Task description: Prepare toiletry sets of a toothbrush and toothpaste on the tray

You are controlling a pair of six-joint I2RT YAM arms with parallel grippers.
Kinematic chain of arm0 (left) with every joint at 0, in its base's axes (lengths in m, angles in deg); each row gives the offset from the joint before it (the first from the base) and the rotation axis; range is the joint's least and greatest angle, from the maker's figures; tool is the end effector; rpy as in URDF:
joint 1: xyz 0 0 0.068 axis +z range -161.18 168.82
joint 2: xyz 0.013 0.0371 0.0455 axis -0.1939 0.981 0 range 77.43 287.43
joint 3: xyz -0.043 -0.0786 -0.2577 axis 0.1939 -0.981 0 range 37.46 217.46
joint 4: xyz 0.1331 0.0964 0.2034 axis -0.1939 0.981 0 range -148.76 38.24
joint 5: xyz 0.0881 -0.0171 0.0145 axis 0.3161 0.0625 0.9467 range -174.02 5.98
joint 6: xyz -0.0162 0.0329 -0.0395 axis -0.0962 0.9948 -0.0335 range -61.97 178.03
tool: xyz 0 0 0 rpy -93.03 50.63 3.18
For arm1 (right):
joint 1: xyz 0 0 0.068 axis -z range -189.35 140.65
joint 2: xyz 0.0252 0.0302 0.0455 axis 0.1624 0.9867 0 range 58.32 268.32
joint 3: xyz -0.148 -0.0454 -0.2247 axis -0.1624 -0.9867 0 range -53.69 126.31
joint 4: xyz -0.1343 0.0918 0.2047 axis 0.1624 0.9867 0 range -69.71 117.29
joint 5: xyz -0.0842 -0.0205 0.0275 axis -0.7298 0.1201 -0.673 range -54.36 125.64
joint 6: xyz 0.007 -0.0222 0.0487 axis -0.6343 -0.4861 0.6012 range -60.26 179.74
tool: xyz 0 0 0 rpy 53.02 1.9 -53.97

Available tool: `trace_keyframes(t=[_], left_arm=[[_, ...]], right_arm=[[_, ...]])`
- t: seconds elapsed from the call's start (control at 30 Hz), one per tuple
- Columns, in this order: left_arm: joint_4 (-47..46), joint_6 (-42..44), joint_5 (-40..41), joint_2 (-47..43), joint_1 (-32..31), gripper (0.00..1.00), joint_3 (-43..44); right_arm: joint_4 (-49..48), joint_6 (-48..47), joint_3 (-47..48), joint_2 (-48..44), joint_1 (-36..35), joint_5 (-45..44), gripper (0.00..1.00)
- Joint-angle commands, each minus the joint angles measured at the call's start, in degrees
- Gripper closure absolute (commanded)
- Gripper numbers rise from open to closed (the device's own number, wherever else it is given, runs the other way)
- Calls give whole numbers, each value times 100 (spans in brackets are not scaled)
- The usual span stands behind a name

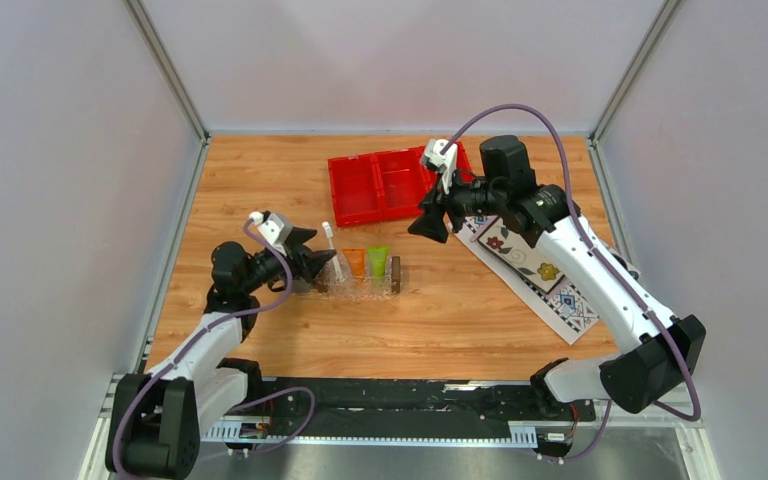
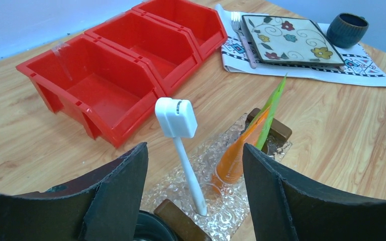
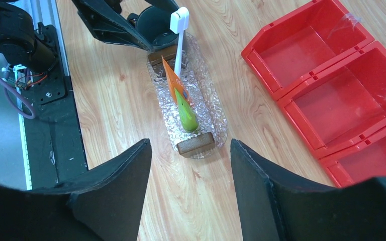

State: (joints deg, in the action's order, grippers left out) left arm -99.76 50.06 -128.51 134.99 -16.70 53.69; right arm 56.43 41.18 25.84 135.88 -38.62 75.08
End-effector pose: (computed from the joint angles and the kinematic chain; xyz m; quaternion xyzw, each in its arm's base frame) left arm 0.1980 -0.0442 0.2190 0.2527 0.6620 -0.3432 0.6165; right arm 0.2418 0.1614 0.3826 -0.4817 0.6963 0.3380 0.4109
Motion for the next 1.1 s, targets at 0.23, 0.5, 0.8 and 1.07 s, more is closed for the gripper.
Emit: trace_keyframes(t=[0.23, 0.5, 0.8, 1.07], left_arm=[[3839, 1438, 265, -1511, 33, 26, 1083], [5179, 1816, 834, -1942, 42, 23, 1988], [5953, 1702, 1959, -2003, 51, 12, 3131], [6560, 1763, 2726, -2012, 77, 6, 3843]], right_arm=[[-204, 20, 107, -136, 19, -630, 30], [-695, 371, -428, -337, 308, -1210, 20], [-1030, 1057, -631, -979, 967, -2387, 0], [-1021, 1294, -982, -1655, 1214, -3188, 0]])
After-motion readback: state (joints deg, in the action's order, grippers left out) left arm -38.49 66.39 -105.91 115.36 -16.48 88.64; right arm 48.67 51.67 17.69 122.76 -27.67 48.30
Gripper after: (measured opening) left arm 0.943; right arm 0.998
